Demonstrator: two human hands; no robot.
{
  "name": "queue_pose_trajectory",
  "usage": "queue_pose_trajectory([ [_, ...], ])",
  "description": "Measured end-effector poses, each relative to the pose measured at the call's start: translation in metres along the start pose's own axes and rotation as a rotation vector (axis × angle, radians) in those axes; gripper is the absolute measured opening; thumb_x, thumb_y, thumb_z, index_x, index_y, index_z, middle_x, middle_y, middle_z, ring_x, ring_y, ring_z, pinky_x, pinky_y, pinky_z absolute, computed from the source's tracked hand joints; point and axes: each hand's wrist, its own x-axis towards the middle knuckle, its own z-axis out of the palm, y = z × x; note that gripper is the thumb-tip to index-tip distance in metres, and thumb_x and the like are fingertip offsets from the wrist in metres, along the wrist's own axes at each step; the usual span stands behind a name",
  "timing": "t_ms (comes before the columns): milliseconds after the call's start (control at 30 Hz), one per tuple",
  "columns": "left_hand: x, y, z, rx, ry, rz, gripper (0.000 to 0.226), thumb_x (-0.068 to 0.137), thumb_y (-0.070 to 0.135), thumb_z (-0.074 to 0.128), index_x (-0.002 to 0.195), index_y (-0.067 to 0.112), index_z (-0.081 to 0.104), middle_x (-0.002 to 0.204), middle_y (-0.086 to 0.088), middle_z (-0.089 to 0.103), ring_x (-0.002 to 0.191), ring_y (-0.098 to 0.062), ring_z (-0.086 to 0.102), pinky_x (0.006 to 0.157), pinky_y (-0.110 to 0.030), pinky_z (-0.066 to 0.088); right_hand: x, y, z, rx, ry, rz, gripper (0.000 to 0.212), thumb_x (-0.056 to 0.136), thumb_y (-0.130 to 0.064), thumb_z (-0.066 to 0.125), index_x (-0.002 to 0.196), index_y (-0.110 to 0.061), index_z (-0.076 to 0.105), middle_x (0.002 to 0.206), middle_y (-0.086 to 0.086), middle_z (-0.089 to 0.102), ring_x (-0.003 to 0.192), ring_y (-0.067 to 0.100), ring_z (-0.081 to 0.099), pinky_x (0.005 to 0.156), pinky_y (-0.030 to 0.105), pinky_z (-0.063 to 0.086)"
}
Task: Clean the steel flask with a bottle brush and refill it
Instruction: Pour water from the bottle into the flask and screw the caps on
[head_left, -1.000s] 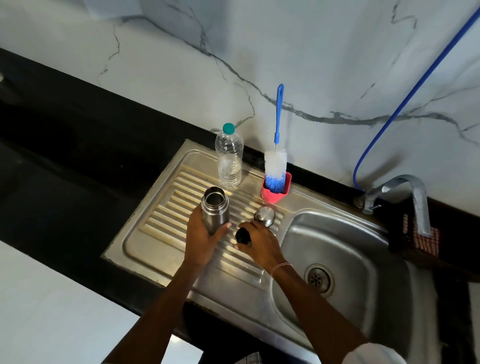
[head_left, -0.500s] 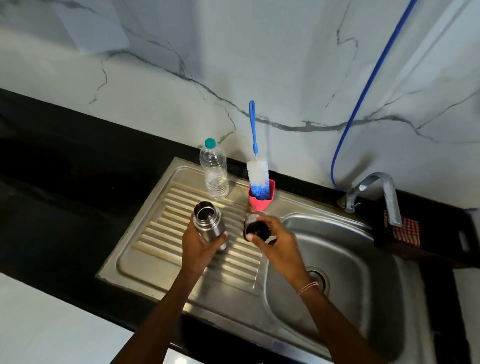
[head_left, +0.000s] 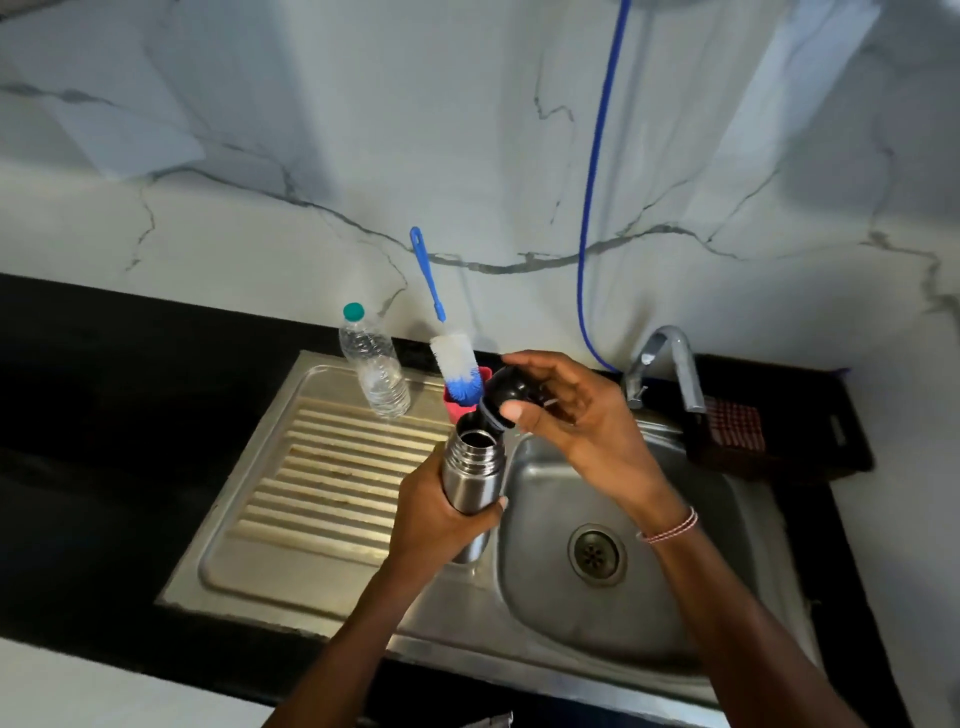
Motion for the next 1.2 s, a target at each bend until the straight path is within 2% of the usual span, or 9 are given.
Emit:
queue_pose_trajectory([
  [267, -0.008, 0.032, 0.020, 0.073, -0.087, 0.115, 0.058, 0.057, 0.047, 0.090, 0.107, 0.041, 0.060, 0.088, 0.018, 0.073, 0.080, -0.001, 0.069, 0.072, -0.026, 0.057, -0.017, -0.013, -0.041, -0.415, -0.131, -0.115, 0.050, 0.087, -0.034, 0.080, 0.134, -0.025, 0.065, 0.117, -0.009, 0.069, 0.107, 0.012, 0.068, 0.086, 0.041, 0.059],
  [533, -0.010, 0.047, 0.032, 0.103, -0.142, 0.136, 0.063, 0.055, 0.054, 0.087, 0.109, 0.032, 0.064, 0.085, 0.017, 0.069, 0.078, 0.002, 0.067, 0.066, -0.009, 0.047, -0.028, -0.008, -0.056, -0.474, -0.211, -0.093, 0.055, 0.085, -0.047, 0.073, 0.134, -0.025, 0.064, 0.118, -0.005, 0.067, 0.110, 0.016, 0.066, 0.081, 0.038, 0.061],
  [633, -0.012, 0.050, 0.034, 0.096, -0.163, 0.143, 0.062, 0.055, 0.053, 0.087, 0.109, 0.032, 0.064, 0.086, 0.015, 0.071, 0.077, 0.000, 0.068, 0.067, -0.014, 0.051, -0.031, -0.005, -0.058, -0.463, -0.228, -0.080, 0.051, 0.088, -0.037, 0.077, 0.136, -0.028, 0.063, 0.120, -0.007, 0.067, 0.113, 0.012, 0.065, 0.084, 0.036, 0.061],
  [733, -0.013, 0.051, 0.036, 0.095, -0.165, 0.137, 0.062, 0.055, 0.054, 0.086, 0.108, 0.032, 0.064, 0.085, 0.015, 0.071, 0.075, 0.000, 0.068, 0.067, -0.020, 0.055, -0.034, -0.001, -0.057, -0.438, -0.216, -0.081, 0.052, 0.089, -0.038, 0.076, 0.137, -0.028, 0.062, 0.122, -0.005, 0.065, 0.113, 0.011, 0.064, 0.084, 0.032, 0.062],
  [867, -0.014, 0.052, 0.037, 0.136, -0.159, 0.125, 0.060, 0.054, 0.055, 0.086, 0.105, 0.033, 0.064, 0.083, 0.017, 0.071, 0.073, 0.001, 0.068, 0.066, -0.022, 0.056, -0.036, 0.006, -0.050, -0.543, -0.073, -0.083, 0.052, 0.080, -0.063, 0.072, 0.126, -0.040, 0.064, 0.108, -0.006, 0.064, 0.097, 0.012, 0.067, 0.076, 0.035, 0.062],
  [967, -0.015, 0.055, 0.038, 0.191, -0.167, 0.135, 0.057, 0.055, 0.053, 0.088, 0.102, 0.037, 0.059, 0.082, 0.018, 0.069, 0.072, 0.003, 0.066, 0.064, -0.015, 0.052, -0.039, 0.009, -0.036, -0.817, 0.183, -0.064, 0.057, 0.068, -0.077, 0.067, 0.102, -0.032, 0.062, 0.091, -0.012, 0.062, 0.077, 0.009, 0.062, 0.067, 0.037, 0.058],
  [1033, -0.015, 0.056, 0.038, 0.199, -0.182, 0.133, 0.058, 0.055, 0.052, 0.089, 0.102, 0.040, 0.056, 0.082, 0.018, 0.069, 0.072, 0.003, 0.066, 0.063, -0.011, 0.049, -0.040, 0.010, -0.028, -0.875, 0.259, -0.020, 0.065, 0.064, -0.085, 0.064, 0.096, -0.028, 0.058, 0.088, -0.013, 0.060, 0.076, 0.010, 0.061, 0.065, 0.036, 0.057],
  [1100, -0.015, 0.057, 0.038, 0.191, -0.188, 0.115, 0.058, 0.053, 0.056, 0.086, 0.100, 0.039, 0.057, 0.082, 0.017, 0.069, 0.072, 0.001, 0.066, 0.063, -0.016, 0.051, -0.043, 0.013, -0.031, -0.643, 0.184, 0.026, 0.069, 0.064, -0.082, 0.071, 0.105, -0.028, 0.060, 0.101, -0.013, 0.064, 0.090, 0.006, 0.065, 0.074, 0.034, 0.059],
  [1200, -0.013, 0.058, 0.036, 0.143, -0.200, 0.083, 0.059, 0.050, 0.057, 0.084, 0.098, 0.032, 0.063, 0.082, 0.015, 0.071, 0.072, 0.000, 0.067, 0.065, -0.021, 0.055, -0.048, 0.012, -0.047, -0.006, -0.047, 0.130, 0.062, 0.082, -0.028, 0.085, 0.136, -0.020, 0.056, 0.131, -0.003, 0.065, 0.123, 0.012, 0.062, 0.097, 0.036, 0.056],
])
